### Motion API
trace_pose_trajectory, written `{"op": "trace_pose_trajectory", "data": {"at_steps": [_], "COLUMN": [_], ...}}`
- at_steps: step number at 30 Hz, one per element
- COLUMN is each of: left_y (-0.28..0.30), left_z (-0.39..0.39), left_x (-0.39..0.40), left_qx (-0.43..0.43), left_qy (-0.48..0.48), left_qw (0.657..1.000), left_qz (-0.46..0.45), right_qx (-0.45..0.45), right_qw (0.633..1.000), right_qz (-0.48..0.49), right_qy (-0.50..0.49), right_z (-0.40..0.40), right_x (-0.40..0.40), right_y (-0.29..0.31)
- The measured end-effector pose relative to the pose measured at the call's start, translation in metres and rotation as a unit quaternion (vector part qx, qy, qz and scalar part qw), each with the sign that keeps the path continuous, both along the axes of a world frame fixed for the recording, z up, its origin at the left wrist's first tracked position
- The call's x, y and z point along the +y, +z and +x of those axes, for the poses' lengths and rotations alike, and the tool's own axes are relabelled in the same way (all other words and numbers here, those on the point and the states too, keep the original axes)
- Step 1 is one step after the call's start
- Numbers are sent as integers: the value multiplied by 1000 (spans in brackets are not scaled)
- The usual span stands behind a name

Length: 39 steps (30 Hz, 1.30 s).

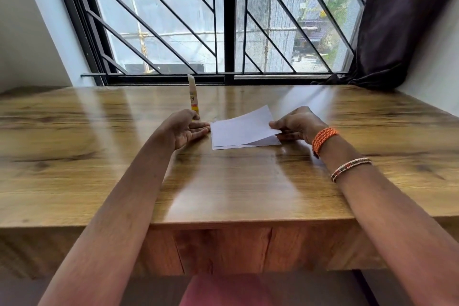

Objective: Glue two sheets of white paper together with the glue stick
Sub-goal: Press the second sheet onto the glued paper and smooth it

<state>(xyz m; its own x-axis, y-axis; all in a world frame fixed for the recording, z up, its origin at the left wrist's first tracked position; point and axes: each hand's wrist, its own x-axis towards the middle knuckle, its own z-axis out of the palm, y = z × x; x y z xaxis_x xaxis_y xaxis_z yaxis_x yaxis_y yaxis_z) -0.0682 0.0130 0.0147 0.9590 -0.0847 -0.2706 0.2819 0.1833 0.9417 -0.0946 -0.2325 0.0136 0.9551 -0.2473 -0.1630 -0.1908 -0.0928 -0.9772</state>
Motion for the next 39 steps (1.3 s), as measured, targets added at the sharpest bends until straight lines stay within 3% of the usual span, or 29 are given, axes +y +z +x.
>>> {"op": "trace_pose_trajectory", "data": {"at_steps": [39], "left_y": [0], "left_z": [-2], "left_x": [-1], "left_qx": [-4], "left_qy": [9], "left_qw": [1000], "left_qz": [1], "right_qx": [-2], "right_qw": [997], "right_qz": [-74], "right_qy": [-13], "right_z": [4], "right_x": [-3], "right_y": [-11]}}
